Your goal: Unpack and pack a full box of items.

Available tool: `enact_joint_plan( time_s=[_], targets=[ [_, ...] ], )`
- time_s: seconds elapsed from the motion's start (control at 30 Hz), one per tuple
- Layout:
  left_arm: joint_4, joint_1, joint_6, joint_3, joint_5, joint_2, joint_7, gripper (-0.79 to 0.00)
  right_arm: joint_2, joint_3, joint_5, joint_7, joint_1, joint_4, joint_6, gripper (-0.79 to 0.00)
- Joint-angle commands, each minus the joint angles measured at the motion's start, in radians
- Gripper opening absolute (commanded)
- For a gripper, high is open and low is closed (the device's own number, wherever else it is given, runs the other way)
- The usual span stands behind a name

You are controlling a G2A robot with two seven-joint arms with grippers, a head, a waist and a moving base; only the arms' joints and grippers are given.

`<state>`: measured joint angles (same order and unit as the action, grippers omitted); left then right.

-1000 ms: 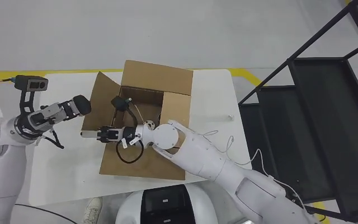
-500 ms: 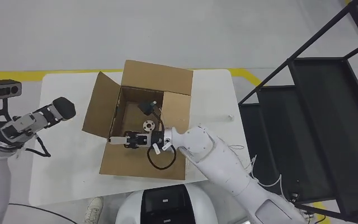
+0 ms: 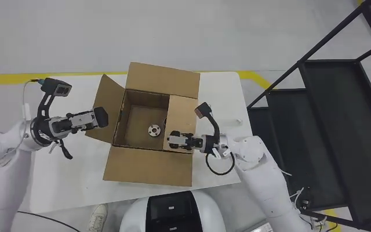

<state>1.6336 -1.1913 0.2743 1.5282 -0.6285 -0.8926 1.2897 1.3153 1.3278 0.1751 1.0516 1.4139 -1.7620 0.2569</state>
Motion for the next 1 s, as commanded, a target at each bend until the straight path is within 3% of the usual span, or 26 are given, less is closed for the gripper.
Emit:
enact_joint_plan(
  time_s=[0.0,0.2,0.4,0.6,0.97],
  targets=[
    [-0.046,0.027,-0.011,-0.025,0.021,-0.003,-0.032,0.000,-0.006,0.026,0.017,0.007,0.019,-0.007,0.012,0.000],
    [-0.181,0.078,-0.032,-0.071,0.126,-0.010,-0.140,0.000,-0.020,0.069,0.040,0.003,0.057,-0.027,0.031,0.000],
    [-0.281,0.079,-0.075,-0.080,0.169,-0.012,-0.225,0.000,-0.030,0.077,0.030,-0.012,0.072,-0.048,0.027,0.000],
    [-0.402,0.108,-0.104,-0.126,0.118,-0.026,-0.245,0.000,-0.038,0.073,-0.010,-0.057,0.080,-0.071,-0.003,0.000],
    [-0.673,0.268,-0.070,-0.321,0.065,-0.092,-0.203,0.000,-0.050,0.045,-0.029,-0.075,0.077,-0.099,-0.026,0.000]
  ],
)
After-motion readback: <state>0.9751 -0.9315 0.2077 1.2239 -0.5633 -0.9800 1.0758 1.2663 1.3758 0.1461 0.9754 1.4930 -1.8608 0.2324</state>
